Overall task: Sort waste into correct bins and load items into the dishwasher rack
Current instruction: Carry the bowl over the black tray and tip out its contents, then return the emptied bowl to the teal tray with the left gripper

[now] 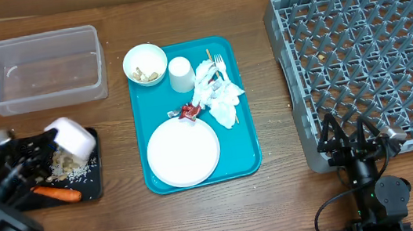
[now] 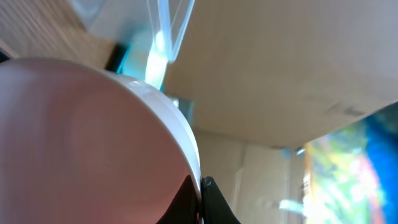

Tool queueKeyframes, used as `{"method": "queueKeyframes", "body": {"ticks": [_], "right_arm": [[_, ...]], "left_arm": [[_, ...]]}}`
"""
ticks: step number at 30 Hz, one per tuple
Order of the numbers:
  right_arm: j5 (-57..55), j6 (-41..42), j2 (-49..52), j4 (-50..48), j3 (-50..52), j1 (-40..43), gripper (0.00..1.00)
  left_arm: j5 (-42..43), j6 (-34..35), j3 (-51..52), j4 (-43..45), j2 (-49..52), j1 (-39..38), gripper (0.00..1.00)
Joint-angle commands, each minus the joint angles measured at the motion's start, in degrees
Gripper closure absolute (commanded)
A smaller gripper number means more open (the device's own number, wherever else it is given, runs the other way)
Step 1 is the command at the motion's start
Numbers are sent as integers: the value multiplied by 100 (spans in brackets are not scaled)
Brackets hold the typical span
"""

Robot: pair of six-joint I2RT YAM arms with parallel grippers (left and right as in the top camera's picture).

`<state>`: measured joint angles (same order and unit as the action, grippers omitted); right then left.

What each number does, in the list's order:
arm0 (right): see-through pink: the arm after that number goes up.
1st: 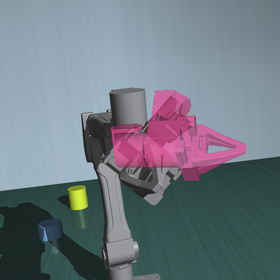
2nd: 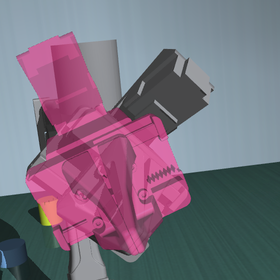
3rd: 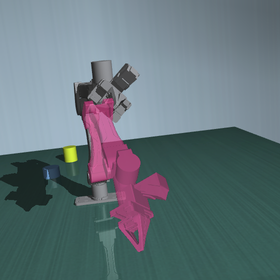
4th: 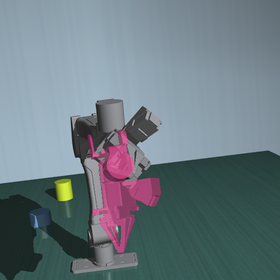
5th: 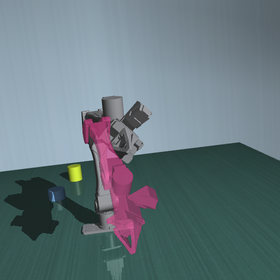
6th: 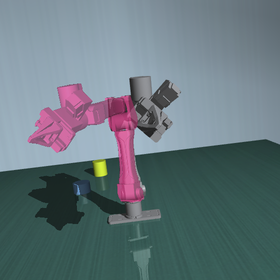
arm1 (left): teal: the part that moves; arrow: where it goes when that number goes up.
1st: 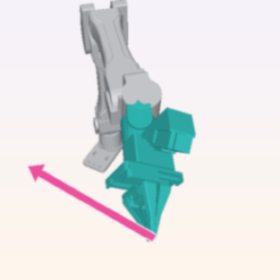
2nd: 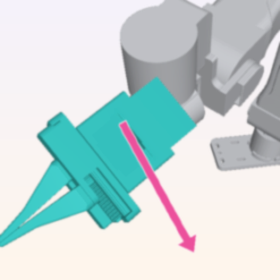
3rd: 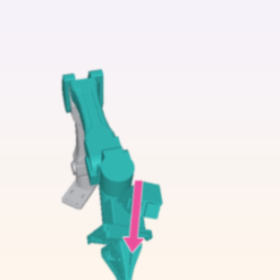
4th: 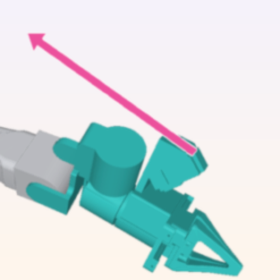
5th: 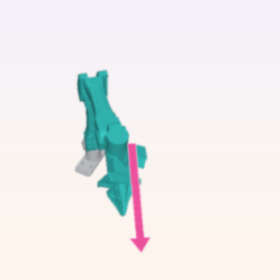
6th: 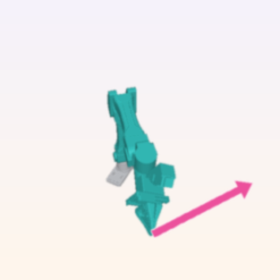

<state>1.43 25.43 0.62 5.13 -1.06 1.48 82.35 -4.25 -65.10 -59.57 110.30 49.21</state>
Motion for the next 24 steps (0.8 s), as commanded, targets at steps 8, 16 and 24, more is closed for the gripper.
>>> {"method": "queueKeyframes", "body": {"ticks": [8,16,24], "right_arm": [[-48,-33,-46,-44,61,20,0],[-48,-33,-46,-44,61,20,0],[-48,-33,-46,-44,61,20,0]], "left_arm": [[-3980,1117,-656,168,-2946,-3117,96],[-8878,2852,-632,1633,-2105,-6382,96],[-9182,2820,-634,2647,-787,-6996,96]]}}
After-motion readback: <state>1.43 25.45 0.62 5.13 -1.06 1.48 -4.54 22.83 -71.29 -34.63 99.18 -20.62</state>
